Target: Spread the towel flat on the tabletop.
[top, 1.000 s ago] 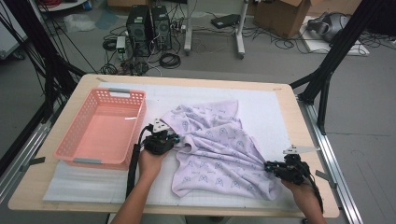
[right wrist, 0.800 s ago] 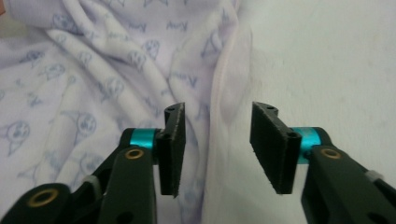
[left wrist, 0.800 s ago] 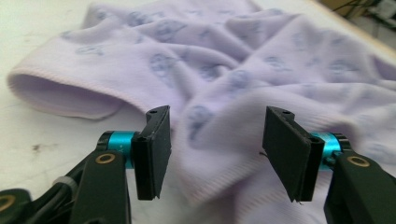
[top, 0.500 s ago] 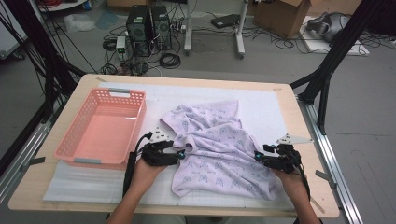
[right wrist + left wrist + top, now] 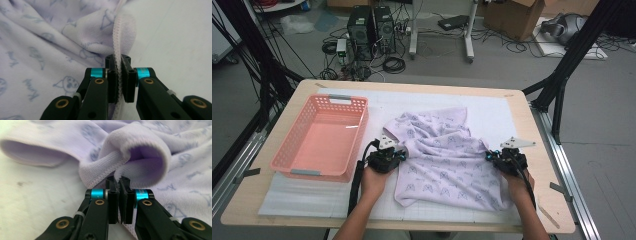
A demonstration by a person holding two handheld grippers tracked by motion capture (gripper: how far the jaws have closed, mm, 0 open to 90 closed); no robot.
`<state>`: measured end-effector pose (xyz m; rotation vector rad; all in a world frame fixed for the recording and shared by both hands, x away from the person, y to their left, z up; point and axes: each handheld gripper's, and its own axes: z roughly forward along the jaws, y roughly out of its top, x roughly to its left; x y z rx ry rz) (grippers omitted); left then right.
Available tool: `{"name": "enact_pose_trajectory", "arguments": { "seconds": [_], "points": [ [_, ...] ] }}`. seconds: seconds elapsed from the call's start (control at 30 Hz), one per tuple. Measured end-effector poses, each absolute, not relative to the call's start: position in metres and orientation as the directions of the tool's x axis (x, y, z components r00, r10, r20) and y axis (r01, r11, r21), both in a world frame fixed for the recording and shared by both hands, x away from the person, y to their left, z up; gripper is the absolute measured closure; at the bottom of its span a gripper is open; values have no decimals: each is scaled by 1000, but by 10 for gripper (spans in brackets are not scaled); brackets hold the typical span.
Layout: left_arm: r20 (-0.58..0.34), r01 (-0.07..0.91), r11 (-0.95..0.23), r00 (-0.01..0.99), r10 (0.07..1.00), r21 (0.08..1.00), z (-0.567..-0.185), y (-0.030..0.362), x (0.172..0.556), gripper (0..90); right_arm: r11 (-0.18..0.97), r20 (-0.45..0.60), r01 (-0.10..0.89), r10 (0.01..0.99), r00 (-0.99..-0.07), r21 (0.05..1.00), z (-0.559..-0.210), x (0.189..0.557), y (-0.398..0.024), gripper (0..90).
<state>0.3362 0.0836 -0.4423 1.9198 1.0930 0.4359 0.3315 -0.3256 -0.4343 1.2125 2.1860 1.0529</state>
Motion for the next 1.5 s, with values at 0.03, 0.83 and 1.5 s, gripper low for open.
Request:
{"name": "enact_pose_trajectory", "arguments": {
  "seconds": [0.03,0.83,1.5],
  "points": [
    [-106,519,-236,546,831,822,-441,84,340,863,315,-5,512,855,-519,799,-431,337,-328,851],
    [-117,461,-211,585,802,862,-441,88,331,409,220,30,477,886,-462,851,-417,356,-335,567],
    [-140,521,-314,659,739,794,-452,93,297,390,298,105,515,781,-615,804,-440,279,-342,441]
  ]
}}
